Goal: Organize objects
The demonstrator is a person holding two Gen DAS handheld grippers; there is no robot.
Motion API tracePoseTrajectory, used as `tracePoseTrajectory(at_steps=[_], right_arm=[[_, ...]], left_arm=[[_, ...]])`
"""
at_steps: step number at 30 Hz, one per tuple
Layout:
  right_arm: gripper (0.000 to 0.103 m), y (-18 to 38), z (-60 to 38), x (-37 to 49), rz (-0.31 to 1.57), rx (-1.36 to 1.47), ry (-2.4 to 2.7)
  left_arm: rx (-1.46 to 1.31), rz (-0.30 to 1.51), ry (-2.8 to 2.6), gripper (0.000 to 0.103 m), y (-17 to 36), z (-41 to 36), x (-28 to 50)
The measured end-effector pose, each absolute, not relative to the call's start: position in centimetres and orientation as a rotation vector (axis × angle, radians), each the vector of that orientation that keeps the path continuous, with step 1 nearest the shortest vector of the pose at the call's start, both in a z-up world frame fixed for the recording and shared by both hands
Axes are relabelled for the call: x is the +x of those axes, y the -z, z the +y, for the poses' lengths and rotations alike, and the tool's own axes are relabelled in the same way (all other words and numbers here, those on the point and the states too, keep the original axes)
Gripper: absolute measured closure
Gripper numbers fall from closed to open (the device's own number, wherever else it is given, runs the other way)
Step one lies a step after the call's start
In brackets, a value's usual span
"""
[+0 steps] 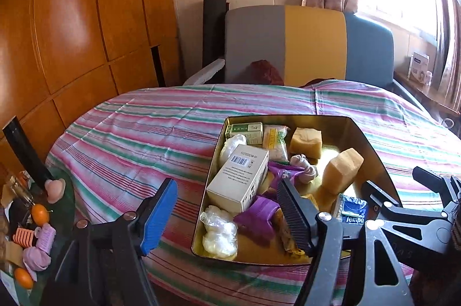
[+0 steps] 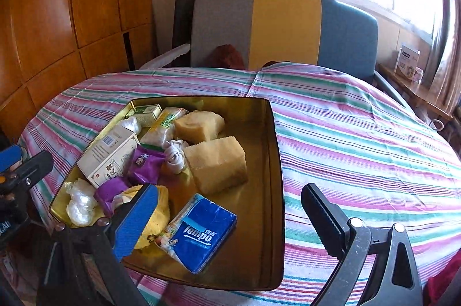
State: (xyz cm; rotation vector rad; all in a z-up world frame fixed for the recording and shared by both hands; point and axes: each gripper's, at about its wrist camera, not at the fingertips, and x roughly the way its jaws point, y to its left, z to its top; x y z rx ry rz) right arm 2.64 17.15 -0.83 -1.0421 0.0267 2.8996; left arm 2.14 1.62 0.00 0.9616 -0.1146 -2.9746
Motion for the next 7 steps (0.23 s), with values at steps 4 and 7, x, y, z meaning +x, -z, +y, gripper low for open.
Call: tracePoseTrajectory(at_steps=[4,7], right_arm=[[0.003,0.67,16.80,2.67,0.016,-1.040,-2.912],[0.003,0.73,16.44,2.65,0.005,-1.046,-2.921]], left_arm=[[0.950,-0.089,2.980,0.036,-0.09,1.43,2.21],[0.967,-0.076,2.972,0.036,-0.03,1.30,2.05]])
